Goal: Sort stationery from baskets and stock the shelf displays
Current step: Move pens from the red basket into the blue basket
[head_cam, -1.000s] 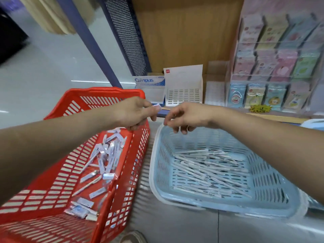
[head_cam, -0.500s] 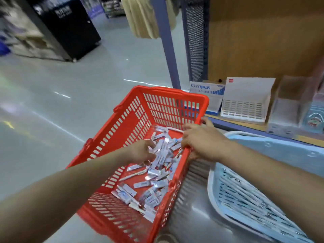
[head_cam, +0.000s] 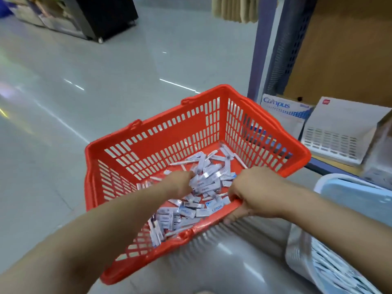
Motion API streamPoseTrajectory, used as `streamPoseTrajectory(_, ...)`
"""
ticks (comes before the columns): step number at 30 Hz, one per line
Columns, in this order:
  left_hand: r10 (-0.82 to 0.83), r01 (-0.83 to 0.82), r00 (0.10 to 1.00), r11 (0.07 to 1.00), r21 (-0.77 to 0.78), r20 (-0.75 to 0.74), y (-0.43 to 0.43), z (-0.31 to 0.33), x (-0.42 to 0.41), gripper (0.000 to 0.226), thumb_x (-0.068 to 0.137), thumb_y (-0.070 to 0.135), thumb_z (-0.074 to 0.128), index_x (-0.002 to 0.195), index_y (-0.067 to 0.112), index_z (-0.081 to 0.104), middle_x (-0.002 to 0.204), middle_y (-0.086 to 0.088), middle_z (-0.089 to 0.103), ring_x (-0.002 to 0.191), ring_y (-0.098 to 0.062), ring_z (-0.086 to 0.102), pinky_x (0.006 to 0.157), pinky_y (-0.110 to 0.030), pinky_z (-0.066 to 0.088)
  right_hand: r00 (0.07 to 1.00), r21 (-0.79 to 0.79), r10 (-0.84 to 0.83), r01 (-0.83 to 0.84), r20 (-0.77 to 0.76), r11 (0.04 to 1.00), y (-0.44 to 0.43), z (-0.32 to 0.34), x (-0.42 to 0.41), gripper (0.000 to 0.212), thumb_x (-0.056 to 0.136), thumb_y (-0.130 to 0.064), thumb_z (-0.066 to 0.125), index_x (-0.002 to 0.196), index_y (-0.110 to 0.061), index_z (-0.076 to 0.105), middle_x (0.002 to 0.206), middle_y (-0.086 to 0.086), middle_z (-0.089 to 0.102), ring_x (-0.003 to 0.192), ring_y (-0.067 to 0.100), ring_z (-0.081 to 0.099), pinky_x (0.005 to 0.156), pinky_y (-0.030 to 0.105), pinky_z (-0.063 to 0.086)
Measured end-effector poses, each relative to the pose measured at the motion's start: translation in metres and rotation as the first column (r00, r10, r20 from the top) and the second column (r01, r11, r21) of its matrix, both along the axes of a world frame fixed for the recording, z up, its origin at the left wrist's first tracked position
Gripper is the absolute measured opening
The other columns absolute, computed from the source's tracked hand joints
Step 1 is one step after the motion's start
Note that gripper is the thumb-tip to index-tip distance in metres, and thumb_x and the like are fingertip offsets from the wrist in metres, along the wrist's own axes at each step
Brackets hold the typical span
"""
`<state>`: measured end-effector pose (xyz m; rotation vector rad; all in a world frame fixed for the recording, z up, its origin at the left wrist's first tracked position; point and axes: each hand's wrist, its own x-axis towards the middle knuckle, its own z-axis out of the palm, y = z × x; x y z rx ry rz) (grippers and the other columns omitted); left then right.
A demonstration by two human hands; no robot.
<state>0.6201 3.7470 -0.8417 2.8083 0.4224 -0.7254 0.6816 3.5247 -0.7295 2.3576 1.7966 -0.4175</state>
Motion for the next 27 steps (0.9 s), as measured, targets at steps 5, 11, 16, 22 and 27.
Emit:
streamPoseTrajectory(5,-0.017,0.017,1.000,0.996,-0.084,0.009,0.013,-0.022,0.013,0.053,0.093,0.017,0.059,0.143,0.015,0.041,0.128,-0.008,0.061,0.110,-0.024,0.060,0.083,-0.026,0.045,0.998,-0.048,0.009,-0.012,-0.056,0.999,0.018,0.006,-0.003,0.062,0.069,-0.078,0.060,0.074,-0.017,0.053,0.086,0.009,0.065,0.085,0.033,0.064,0.061,0.028,0.032)
streamPoseTrajectory(11,-0.054,0.051,0.999,0.970,-0.240,-0.004,0.009,-0.004,0.044,0.048,0.088,0.012,0.061,0.135,0.014,0.052,0.130,-0.005,0.060,0.117,-0.023,0.057,0.092,-0.028,0.045,0.995,0.001,-0.009,0.009,-0.102,1.000,0.044,-0.004,-0.042,0.046,0.093,-0.056,0.051,0.098,-0.011,0.061,0.104,0.016,0.064,0.097,0.034,0.062,0.070,0.037,0.042)
streamPoseTrajectory(16,0.014,0.026,0.998,0.805,-0.592,0.062,-0.031,0.053,0.063,0.025,0.091,0.005,0.053,0.107,0.018,0.066,0.100,-0.006,0.071,0.086,-0.020,0.066,0.072,-0.027,0.051,0.963,0.035,-0.142,0.154,-0.228,0.987,0.053,-0.009,-0.036,0.067,0.083,-0.078,0.041,0.103,-0.017,0.061,0.109,0.008,0.066,0.100,0.029,0.061,0.073,0.036,0.043)
streamPoseTrajectory(22,0.072,0.014,0.993,0.706,-0.708,0.091,-0.081,0.077,0.063,0.026,0.101,0.015,0.046,0.115,0.007,0.066,0.092,-0.008,0.069,0.070,-0.006,0.063,0.065,-0.014,0.049,0.891,0.103,-0.316,0.366,-0.325,0.925,-0.014,0.005,0.031,0.057,0.082,-0.074,0.042,0.097,-0.028,0.073,0.086,-0.006,0.070,0.078,0.011,0.060,0.073,0.033,0.050)
streamPoseTrajectory(27,0.153,-0.163,0.984,0.528,-0.834,-0.096,-0.127,0.079,0.056,0.035,0.104,0.034,0.040,0.137,0.024,0.045,0.108,-0.011,0.067,0.072,-0.019,0.070,0.068,-0.031,0.058,0.865,0.641,-0.499,0.414,-0.055,0.647,-0.075,-0.015,0.061,0.042,0.090,-0.051,0.045,0.085,-0.018,0.071,0.083,-0.001,0.059,0.082,0.022,0.055,0.069,0.037,0.048)
